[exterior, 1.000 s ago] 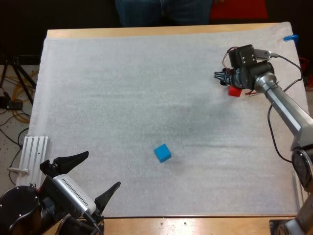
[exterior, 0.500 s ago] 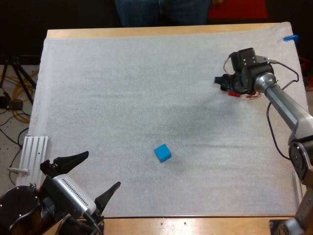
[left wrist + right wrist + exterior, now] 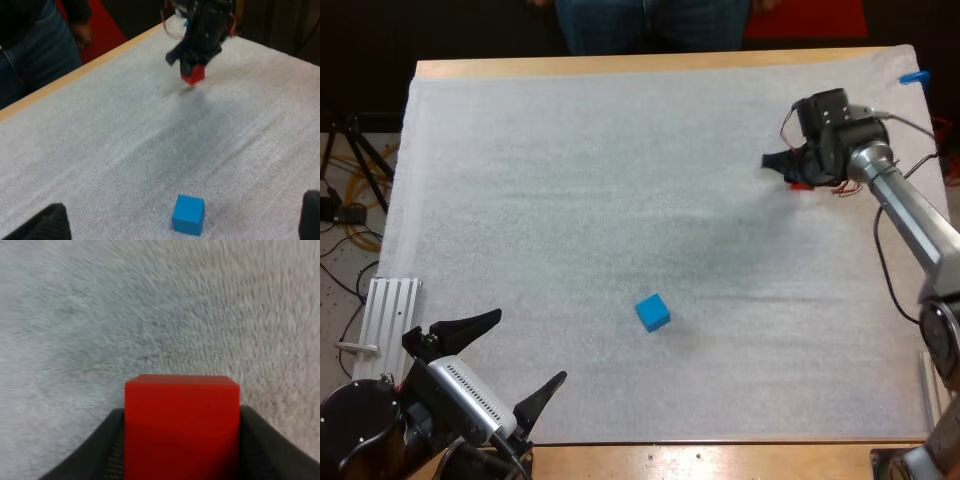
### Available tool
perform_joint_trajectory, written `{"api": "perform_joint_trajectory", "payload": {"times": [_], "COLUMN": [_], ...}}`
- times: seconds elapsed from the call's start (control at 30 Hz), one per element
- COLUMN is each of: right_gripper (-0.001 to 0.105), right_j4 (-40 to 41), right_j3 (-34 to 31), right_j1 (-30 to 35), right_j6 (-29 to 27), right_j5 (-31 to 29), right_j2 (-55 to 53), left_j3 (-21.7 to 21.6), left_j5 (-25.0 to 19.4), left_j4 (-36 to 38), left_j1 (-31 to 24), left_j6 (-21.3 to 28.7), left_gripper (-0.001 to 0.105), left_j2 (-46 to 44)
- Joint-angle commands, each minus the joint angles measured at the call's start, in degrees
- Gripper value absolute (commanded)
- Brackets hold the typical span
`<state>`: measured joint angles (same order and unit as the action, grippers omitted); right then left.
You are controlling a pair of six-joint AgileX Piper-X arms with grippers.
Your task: Stack red cube on blue cube
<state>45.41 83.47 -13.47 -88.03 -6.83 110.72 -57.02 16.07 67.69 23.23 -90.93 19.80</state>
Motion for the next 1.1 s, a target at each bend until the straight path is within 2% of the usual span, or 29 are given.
{"api": "perform_joint_trajectory", "payload": {"times": [0.0, 0.3, 0.57, 0.7, 0.87, 1.07], "right_gripper": [0.023, 0.023, 0.023, 0.023, 0.023, 0.023], "right_j4": [0.4, 6.5, 14.4, 17.0, 17.6, 14.0], "right_j3": [0.9, 0.9, 0.9, 0.9, 0.5, -4.8], "right_j1": [-0.4, -3.0, -13.0, -19.2, -27.4, -34.7], "right_j6": [-1.0, -6.0, -8.3, -7.2, -3.2, -0.4], "right_j5": [0.4, 1.1, 1.1, 1.1, 0.2, 0.2], "right_j2": [-2.9, -14.7, -23.4, -25.4, -26.1, -26.1], "left_j3": [-0.2, -0.2, -0.2, -0.2, -0.2, -0.2], "left_j5": [0.4, 0.4, 0.4, 0.4, 0.4, 0.4], "left_j4": [0.1, 0.1, 0.1, 0.1, 0.1, 0.1], "left_j1": [0.1, 0.1, 0.1, 0.1, 0.1, 0.1], "left_j6": [0.0, 0.0, 0.0, 0.0, 0.0, 0.0], "left_gripper": [0.087, 0.087, 0.087, 0.087, 0.087, 0.087], "left_j2": [0.0, 0.0, 0.0, 0.0, 0.0, 0.0]}}
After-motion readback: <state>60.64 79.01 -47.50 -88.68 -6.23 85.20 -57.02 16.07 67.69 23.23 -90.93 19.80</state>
